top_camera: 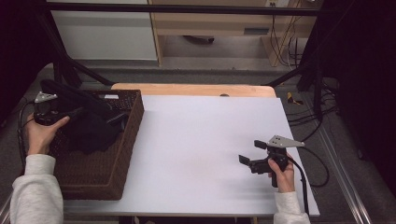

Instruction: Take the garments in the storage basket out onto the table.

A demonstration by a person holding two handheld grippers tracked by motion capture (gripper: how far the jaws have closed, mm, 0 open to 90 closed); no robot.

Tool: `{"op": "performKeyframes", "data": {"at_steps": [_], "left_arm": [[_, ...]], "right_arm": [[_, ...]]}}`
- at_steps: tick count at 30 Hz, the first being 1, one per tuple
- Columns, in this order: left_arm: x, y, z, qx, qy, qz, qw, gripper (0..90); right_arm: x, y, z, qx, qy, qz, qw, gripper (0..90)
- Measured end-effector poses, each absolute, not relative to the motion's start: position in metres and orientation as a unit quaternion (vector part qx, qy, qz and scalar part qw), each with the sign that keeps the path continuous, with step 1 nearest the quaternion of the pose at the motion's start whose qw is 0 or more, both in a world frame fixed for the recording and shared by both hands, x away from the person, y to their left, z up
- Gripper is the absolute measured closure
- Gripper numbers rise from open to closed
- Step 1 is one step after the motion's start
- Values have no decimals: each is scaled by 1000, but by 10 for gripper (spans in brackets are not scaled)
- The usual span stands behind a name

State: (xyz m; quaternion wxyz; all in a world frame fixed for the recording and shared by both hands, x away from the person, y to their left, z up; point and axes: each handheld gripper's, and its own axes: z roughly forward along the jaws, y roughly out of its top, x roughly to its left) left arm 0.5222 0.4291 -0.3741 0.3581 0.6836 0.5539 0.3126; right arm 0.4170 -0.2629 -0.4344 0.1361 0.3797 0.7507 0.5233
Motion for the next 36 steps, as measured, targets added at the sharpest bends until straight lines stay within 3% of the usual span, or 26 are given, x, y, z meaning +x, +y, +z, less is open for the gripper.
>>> {"op": "performKeyframes", "data": {"at_steps": [6, 15, 19, 36], "left_arm": [[527, 426, -378, 678, 562, 317, 352, 291], [531, 423, -390, 694, 550, 307, 348, 567], [529, 419, -390, 695, 552, 306, 345, 635], [508, 408, -361, 683, 557, 306, 361, 746]], "right_arm": [[416, -262, -434, 377, 750, 526, 136, 38], [416, -262, -434, 377, 751, 525, 135, 38], [416, -262, -434, 378, 750, 525, 135, 38], [416, -262, -434, 377, 751, 526, 134, 39]]}}
